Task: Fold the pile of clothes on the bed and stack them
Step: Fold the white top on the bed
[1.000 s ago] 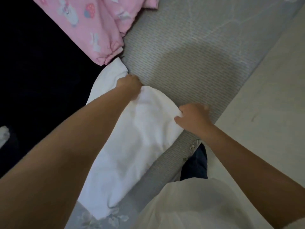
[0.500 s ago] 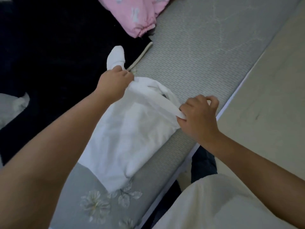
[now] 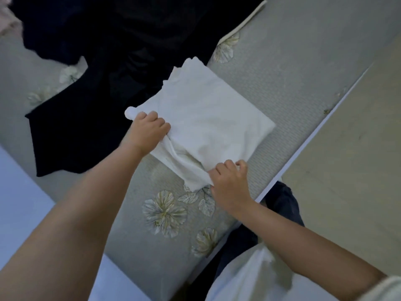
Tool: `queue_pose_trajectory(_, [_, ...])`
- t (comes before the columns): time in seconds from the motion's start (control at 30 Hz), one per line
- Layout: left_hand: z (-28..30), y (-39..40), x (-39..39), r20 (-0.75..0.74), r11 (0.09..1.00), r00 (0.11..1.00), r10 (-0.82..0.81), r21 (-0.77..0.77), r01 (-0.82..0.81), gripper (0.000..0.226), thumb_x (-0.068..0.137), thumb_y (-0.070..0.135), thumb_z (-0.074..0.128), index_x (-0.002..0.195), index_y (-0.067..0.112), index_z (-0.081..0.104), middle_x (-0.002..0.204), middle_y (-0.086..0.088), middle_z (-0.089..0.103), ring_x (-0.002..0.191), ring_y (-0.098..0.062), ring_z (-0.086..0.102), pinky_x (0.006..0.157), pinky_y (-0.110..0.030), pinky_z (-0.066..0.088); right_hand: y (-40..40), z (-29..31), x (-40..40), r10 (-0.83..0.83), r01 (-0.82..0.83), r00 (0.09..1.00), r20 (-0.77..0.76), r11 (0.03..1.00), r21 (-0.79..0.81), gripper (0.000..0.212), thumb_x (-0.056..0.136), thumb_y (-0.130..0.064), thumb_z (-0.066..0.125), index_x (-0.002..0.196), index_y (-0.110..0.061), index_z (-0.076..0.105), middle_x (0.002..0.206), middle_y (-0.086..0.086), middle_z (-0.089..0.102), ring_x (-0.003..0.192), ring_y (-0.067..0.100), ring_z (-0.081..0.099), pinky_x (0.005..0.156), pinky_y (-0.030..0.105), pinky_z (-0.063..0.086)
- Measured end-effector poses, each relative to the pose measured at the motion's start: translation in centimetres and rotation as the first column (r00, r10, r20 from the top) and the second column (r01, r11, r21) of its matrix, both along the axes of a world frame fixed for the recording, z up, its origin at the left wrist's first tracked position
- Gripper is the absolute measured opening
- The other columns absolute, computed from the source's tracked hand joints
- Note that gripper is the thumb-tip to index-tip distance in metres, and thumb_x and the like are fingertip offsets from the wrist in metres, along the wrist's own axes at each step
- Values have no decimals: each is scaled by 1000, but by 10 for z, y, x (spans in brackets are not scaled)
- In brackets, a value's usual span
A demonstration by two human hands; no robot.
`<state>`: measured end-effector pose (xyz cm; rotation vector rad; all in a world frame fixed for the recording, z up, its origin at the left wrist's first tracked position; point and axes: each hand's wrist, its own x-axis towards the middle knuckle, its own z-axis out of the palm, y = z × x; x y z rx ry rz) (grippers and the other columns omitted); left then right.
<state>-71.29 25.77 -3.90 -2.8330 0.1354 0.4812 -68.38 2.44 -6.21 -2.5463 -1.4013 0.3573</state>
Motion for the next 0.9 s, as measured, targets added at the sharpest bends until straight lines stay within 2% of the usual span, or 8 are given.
queue_pose_trajectory(0.13, [-23,23,-37,9,994,995,99,41,-100,34,33,-4,83,59,7,63,58,-4,61,57,-23,60,51,-26,45,20,-24,-46,41,-44,997,-60,998,-51,29,38,-23,84,61,-20,68,59,-7,60,58,13,59,76,31,39])
queue_pose_trajectory(0.2, [-36,27,-55,-17,969,973,229,102,-226,44,55,0,80,96,10,67,106,-9,65,99,-25,61,71,-32,47,23,-31,-57,109,-125,987,-116,982,-142,35,44,-23,82,76,-19,71,71,-5,65,69,13,62,79,29,48])
queue_pose_trajectory(0.3, [-55,17,-81,-264,872,831,489,163,-461,63,89,7,45,144,18,18,155,-5,5,143,-25,4,109,-40,20,15,-47,-57,172,-280,935,-311,894,-349,53,82,-19,58,132,-12,43,134,7,46,128,19,37,112,50,13])
queue_pose_trajectory(0.37, [-64,1,-93,-249,839,807,536,47,-542,62,90,2,35,146,14,12,156,-8,-1,143,-27,-2,111,-43,13,7,-42,-45,181,-295,920,-348,903,-312,51,83,-16,58,132,-9,44,139,10,42,133,21,34,111,55,8])
queue_pose_trajectory(0.43, [-69,-21,-98,-113,794,820,561,-206,-572,54,88,-1,38,142,3,28,152,-19,17,141,-34,14,107,-47,22,0,-36,-28,235,-266,955,-182,949,-169,45,65,-16,76,107,-5,65,116,14,63,110,27,59,97,60,35])
queue_pose_trajectory(0.53, [-78,-56,-85,-17,526,599,800,-461,-715,46,92,14,47,134,-3,39,142,-25,34,132,-39,31,102,-49,30,-10,-37,10,200,-201,979,-28,964,-173,48,73,-35,65,111,-5,64,119,18,62,112,33,58,94,66,32])
queue_pose_trajectory(0.67, [-96,-73,-59,-231,-187,-58,971,-587,-788,62,92,32,50,139,1,24,141,-22,29,128,-34,31,100,-39,30,-15,-62,62,287,-287,954,-81,809,-513,76,89,-52,39,148,-25,-1,152,1,-19,143,26,-13,107,53,-17])
queue_pose_trajectory(0.9, [-119,-60,-49,-307,-267,-80,948,-639,-722,53,95,10,43,144,13,22,135,-20,33,118,-33,42,93,-33,34,8,-78,62,418,-478,871,-257,609,-633,79,94,-42,38,141,-28,-24,133,-1,-44,134,37,-31,108,55,-16])
